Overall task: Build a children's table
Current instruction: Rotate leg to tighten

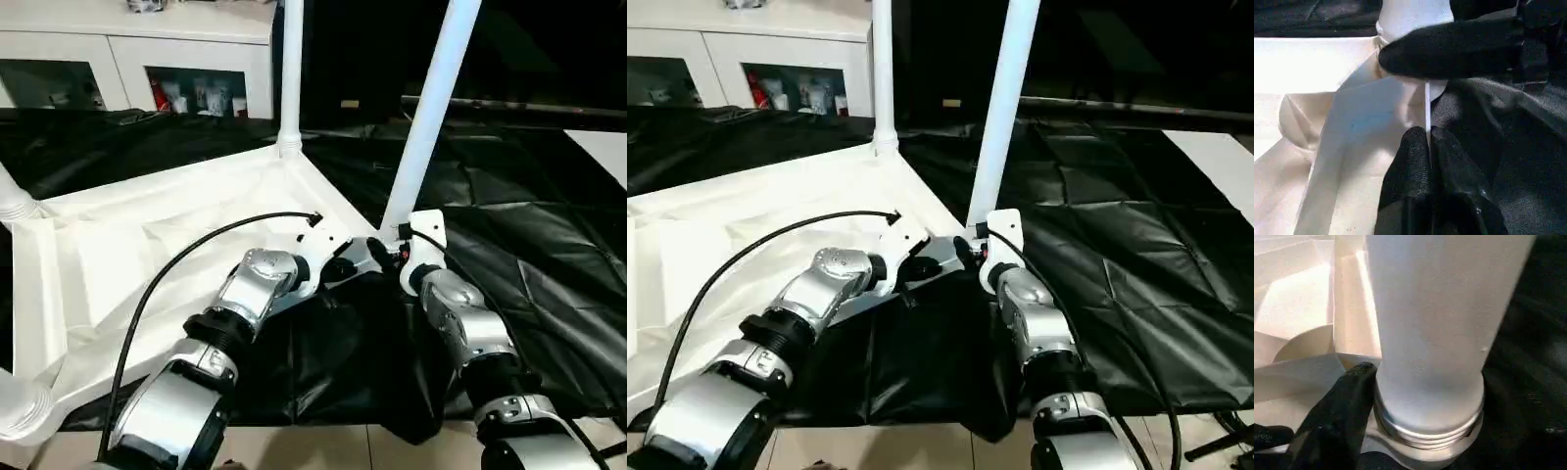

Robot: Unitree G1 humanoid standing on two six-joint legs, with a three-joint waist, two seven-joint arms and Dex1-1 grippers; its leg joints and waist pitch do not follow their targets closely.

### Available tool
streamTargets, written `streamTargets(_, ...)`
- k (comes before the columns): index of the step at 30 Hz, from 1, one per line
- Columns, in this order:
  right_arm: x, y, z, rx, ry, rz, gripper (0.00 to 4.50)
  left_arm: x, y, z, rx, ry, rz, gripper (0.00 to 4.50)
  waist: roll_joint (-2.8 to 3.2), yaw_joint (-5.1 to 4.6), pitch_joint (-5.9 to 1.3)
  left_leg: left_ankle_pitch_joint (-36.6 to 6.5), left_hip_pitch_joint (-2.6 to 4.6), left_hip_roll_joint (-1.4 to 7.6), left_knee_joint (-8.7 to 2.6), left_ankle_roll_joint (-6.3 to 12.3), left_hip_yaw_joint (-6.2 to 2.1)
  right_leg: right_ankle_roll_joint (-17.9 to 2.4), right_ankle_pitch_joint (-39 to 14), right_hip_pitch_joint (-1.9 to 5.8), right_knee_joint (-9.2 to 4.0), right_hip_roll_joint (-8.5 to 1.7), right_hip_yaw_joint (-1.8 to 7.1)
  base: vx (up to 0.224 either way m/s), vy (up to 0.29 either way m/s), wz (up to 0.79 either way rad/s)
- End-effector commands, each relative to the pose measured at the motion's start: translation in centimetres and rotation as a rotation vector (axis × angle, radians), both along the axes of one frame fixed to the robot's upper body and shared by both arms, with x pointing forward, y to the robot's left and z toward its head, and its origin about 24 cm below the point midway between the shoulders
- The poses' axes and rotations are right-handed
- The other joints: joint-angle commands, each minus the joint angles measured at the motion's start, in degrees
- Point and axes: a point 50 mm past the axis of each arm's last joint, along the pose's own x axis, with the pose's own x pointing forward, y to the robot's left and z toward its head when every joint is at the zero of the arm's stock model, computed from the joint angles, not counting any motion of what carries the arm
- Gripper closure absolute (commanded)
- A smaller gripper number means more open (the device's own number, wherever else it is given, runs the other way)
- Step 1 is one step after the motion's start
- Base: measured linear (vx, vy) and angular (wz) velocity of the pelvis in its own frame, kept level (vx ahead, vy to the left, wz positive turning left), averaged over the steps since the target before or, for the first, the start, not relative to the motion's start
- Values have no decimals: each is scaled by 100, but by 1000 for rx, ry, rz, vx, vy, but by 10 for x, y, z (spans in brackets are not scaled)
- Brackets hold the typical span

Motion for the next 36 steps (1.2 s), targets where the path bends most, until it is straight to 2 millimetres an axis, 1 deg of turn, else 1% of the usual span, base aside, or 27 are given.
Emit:
streamTargets(1,-1,2,-3,-13,17,44,80,-4,-2,-5,24,22,-51,450,-2,-20,-271,-2176,134,293,-432,-147,-212,-673,-2393,100,-598,-440,311,0,0,0)
streamTargets(2,-1,-1,-1,-22,-1,69,71,-3,2,-5,29,25,-67,450,-8,-10,-277,-2070,123,295,-430,-112,-203,-717,-2215,114,-579,-440,316,0,0,0)
streamTargets(3,-2,-4,4,-27,-24,126,71,-4,7,-4,29,21,-104,450,-1,-3,-284,-2021,115,294,-424,-102,-200,-736,-2124,120,-566,-441,319,0,0,0)
streamTargets(4,-3,-6,6,-29,-34,159,66,-4,9,-3,28,17,-125,450,-10,-4,-294,-1898,106,301,-424,-51,-188,-776,-1889,139,-539,-428,327,0,0,0)
streamTargets(5,-3,-7,8,-30,-39,194,58,-4,12,-3,26,21,-137,450,2,16,-300,-1788,104,304,-410,4,-176,-852,-1627,145,-514,-419,329,0,0,0)
streamTargets(6,-4,-8,8,-31,-40,199,58,-4,12,-3,25,22,-139,450,0,19,-306,-1735,105,310,-403,21,-171,-907,-1495,146,-493,-419,334,0,0,0)
streamTargets(7,-6,-11,11,-42,-47,250,58,-4,15,-2,28,26,-144,450,-6,12,-318,-1624,83,305,-397,40,-171,-968,-1325,172,-462,-424,332,0,0,0)
streamTargets(8,-9,-15,14,-58,-54,318,58,-4,20,-1,28,29,-174,450,6,45,-332,-1363,85,306,-370,131,-156,-1115,-845,193,-409,-411,323,0,0,0)
streamTargets(9,-12,-20,17,-78,-60,378,58,-4,24,0,28,37,-197,450,-1,46,-332,-1229,62,295,-353,226,-144,-1198,-572,221,-376,-403,324,0,0,0)
streamTargets(10,-15,-24,19,-86,-66,424,58,-6,27,2,16,35,-240,450,11,61,-333,-1169,59,300,-350,257,-149,-1227,-474,231,-362,-415,324,0,0,0)
streamTargets(12,-22,-29,24,-91,-69,508,58,-9,31,4,-4,59,-294,450,0,64,-341,-1085,51,295,-334,364,-143,-1300,-297,254,-336,-412,316,0,0,0)
streamTargets(13,-24,-30,25,-89,-66,537,58,-9,33,5,-9,71,-306,450,25,72,-330,-1083,60,313,-336,402,-140,-1355,-278,241,-332,-415,317,0,0,0)
streamTargets(14,-29,-33,26,-92,-55,597,58,-11,36,6,-14,86,-332,450,32,68,-323,-1169,65,316,-337,390,-134,-1407,-406,237,-346,-409,305,0,0,0)
streamTargets(15,-29,-33,26,-92,-55,597,58,-11,36,6,-14,86,-332,450,22,72,-313,-1229,62,317,-341,383,-130,-1394,-500,242,-364,-403,303,0,0,0)
streamTargets(16,-33,-35,27,-93,-38,649,58,-12,38,7,-18,95,-355,450,31,79,-304,-1338,66,324,-348,346,-134,-1391,-705,242,-377,-411,301,0,0,0)
streamTargets(17,-41,-40,28,-96,-5,728,58,-14,43,9,-23,111,-397,450,58,102,-296,-1426,91,341,-354,314,-131,-1353,-873,225,-399,-411,310,0,0,0)
streamTargets(18,-41,-40,28,-96,-5,728,58,-14,43,9,-23,111,-397,450,52,105,-291,-1472,97,344,-357,306,-128,-1351,-942,221,-410,-410,313,0,0,0)
streamTargets(20,-45,-43,29,-95,11,763,58,-15,46,11,-33,123,-430,450,53,129,-291,-1522,92,351,-369,220,-137,-1339,-1047,212,-405,-413,313,0,0,0)
streamTargets(23,-46,-44,29,-96,21,782,58,-16,48,11,-36,130,-439,450,44,141,-300,-1534,91,344,-364,162,-140,-1341,-1090,209,-403,-427,315,0,0,0)
streamTargets(27,-47,-45,28,-94,34,778,58,-16,49,11,-35,127,-436,450,43,153,-311,-1378,90,343,-355,177,-144,-1369,-873,214,-374,-424,316,0,0,0)
streamTargets(29,-48,-45,27,-91,38,774,94,-16,49,11,-34,125,-435,450,36,158,-318,-1294,84,341,-348,203,-140,-1401,-744,221,-359,-420,311,0,0,0)
streamTargets(31,-48,-44,26,-82,42,771,97,-16,49,11,-34,125,-435,450,42,161,-316,-1286,87,336,-345,212,-138,-1410,-741,220,-363,-423,310,0,0,0)
streamTargets(33,-47,-42,24,-79,44,772,122,-17,48,10,-37,126,-436,450,28,162,-315,-1309,84,332,-341,207,-134,-1397,-801,223,-370,-424,311,0,0,0)
streamTargets(34,-47,-41,24,-78,45,773,122,-17,48,10,-37,126,-437,450,31,163,-313,-1316,85,335,-345,202,-138,-1389,-830,221,-367,-426,310,0,0,0)
streamTargets(35,-47,-41,23,-79,47,775,143,-17,47,10,-38,125,-437,450,26,162,-310,-1336,86,337,-348,191,-141,-1363,-918,219,-374,-429,310,0,0,0)
streamTargets(36,-47,-41,23,-79,47,775,143,-17,47,10,-38,125,-437,450,14,161,-313,-1331,88,338,-347,190,-139,-1358,-925,220,-376,-429,311,0,0,0)
